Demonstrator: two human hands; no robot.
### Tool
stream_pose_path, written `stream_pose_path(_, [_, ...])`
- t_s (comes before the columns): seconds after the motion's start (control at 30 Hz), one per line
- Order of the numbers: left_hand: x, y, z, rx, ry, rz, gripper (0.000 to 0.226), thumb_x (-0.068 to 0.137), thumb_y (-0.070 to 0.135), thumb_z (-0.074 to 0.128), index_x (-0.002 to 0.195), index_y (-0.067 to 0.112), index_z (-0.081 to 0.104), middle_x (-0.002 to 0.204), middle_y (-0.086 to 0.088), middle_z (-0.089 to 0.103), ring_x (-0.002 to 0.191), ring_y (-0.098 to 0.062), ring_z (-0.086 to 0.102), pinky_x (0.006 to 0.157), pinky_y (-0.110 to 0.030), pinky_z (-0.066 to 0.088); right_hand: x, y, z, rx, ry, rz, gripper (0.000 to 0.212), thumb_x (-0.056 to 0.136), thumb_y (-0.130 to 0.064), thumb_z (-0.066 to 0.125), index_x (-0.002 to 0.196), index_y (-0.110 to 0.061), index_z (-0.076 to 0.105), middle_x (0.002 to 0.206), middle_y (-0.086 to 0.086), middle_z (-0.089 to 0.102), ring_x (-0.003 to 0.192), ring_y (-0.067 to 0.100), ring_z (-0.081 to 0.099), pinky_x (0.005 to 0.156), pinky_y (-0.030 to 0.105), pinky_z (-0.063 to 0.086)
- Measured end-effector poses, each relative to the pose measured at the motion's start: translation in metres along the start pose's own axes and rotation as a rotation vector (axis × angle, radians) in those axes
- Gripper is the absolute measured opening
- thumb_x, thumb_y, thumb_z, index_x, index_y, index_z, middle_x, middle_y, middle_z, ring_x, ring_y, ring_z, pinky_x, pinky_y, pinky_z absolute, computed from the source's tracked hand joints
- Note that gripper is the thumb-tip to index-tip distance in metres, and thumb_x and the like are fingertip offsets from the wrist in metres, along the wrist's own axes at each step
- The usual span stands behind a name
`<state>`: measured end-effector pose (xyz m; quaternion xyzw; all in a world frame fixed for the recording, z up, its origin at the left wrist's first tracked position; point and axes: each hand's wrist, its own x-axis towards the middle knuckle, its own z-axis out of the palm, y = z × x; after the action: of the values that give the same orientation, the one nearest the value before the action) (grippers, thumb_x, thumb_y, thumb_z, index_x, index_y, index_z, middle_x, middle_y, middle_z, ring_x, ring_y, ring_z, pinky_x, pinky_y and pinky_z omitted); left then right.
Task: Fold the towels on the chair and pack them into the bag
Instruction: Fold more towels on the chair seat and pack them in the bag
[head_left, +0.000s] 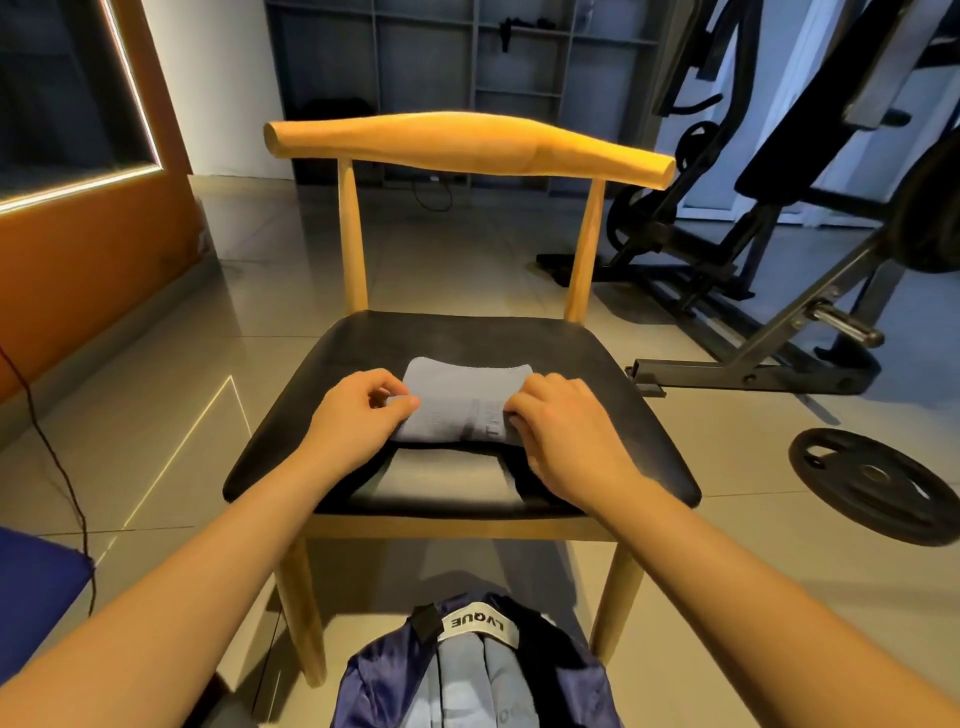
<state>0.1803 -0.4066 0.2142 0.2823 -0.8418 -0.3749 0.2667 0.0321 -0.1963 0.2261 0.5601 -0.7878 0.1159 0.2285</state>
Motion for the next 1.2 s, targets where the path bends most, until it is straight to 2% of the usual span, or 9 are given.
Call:
stream_pose_path(0.1, [-0.003,-0.001,0.005,0.142,0.131,0.183,0.003,0.096,0.03,0.069,0.094,0.03,0.071,0.097,0.014,0.063,0.091,-0.008,0.059,0.084,-0.032,0.052,-0.008,-0.002,0.007,-0.039,-0.037,-0.03,0.03,0.097,-0.046,0.052,0.103,-0.02,0.066,0.102,-0.001,0.059,0.091,0.022,0.054,0.079,0.036,0.041])
stream_pose_path(0.23, [-0.01,-0.006,-0.001,0.251,0.015,0.384,0.025,0.098,0.035,0.064,0.121,0.027,0.072,0.109,0.018,0.065,0.103,-0.003,0.052,0.089,-0.023,0.044,0.001,0.006,0.01,0.128,-0.068,0.072,0.023,0.1,-0.036,0.056,0.1,-0.016,0.068,0.1,0.002,0.062,0.091,0.025,0.055,0.078,0.037,0.043])
stream_pose_path(0.33, [-0.007,-0.011,-0.006,0.291,-0.097,0.376,0.041,0.092,0.045,0.07,0.13,0.03,0.066,0.111,0.02,0.064,0.104,-0.002,0.052,0.088,-0.02,0.041,0.015,0.011,0.006,0.335,-0.165,0.22,0.025,0.101,-0.034,0.057,0.093,-0.012,0.066,0.09,0.004,0.063,0.085,0.024,0.056,0.077,0.044,0.05])
stream_pose_path(0.5, [0.009,-0.002,-0.008,0.14,-0.197,0.219,0.029,0.096,0.04,0.067,0.123,0.032,0.068,0.11,0.015,0.067,0.102,-0.006,0.059,0.089,-0.027,0.049,0.03,0.023,-0.008,0.564,-0.364,0.397,0.028,0.101,-0.034,0.057,0.101,-0.008,0.068,0.091,0.011,0.069,0.086,0.03,0.063,0.076,0.044,0.051])
stream_pose_path(0.67, [0.019,-0.004,0.006,0.088,-0.063,0.181,0.017,0.094,0.039,0.07,0.108,0.032,0.066,0.103,0.009,0.064,0.091,-0.01,0.061,0.082,-0.028,0.051,0.019,0.004,0.006,0.054,-0.031,0.122,0.015,0.1,-0.026,0.054,0.104,-0.018,0.066,0.1,0.003,0.061,0.091,0.028,0.056,0.077,0.041,0.042])
stream_pose_path(0.87, [0.028,0.002,0.017,0.308,0.107,0.334,0.02,0.098,0.037,0.064,0.109,0.025,0.075,0.101,0.008,0.064,0.095,-0.012,0.056,0.088,-0.04,0.053,0.009,0.012,0.013,0.035,-0.137,0.061,0.028,0.096,-0.046,0.058,0.099,-0.019,0.063,0.1,0.002,0.06,0.093,0.025,0.056,0.082,0.04,0.045])
stream_pose_path(1.07, [0.031,0.004,0.0,0.363,-0.212,0.376,0.05,0.083,0.066,0.068,0.115,0.027,0.07,0.104,0.012,0.064,0.097,-0.009,0.055,0.085,-0.031,0.048,0.033,0.026,-0.002,0.462,-0.391,0.316,0.036,0.098,-0.038,0.061,0.079,-0.008,0.062,0.075,0.003,0.055,0.07,0.022,0.051,0.062,0.035,0.037])
stream_pose_path(1.13, [0.041,0.005,-0.002,0.272,-0.274,0.308,0.04,0.086,0.057,0.072,0.105,0.023,0.074,0.097,0.007,0.067,0.092,-0.012,0.059,0.083,-0.036,0.051,0.036,0.027,-0.006,0.513,-0.429,0.362,0.038,0.096,-0.038,0.064,0.081,-0.003,0.063,0.071,0.006,0.053,0.068,0.024,0.049,0.061,0.035,0.036])
stream_pose_path(1.2, [0.053,0.012,-0.001,0.224,-0.338,0.257,0.027,0.09,0.043,0.074,0.096,0.017,0.075,0.093,-0.002,0.07,0.088,-0.019,0.064,0.084,-0.041,0.053,0.035,0.021,-0.006,0.305,-0.342,0.299,0.03,0.095,-0.038,0.064,0.092,-0.009,0.065,0.084,0.004,0.058,0.081,0.027,0.055,0.069,0.037,0.041])
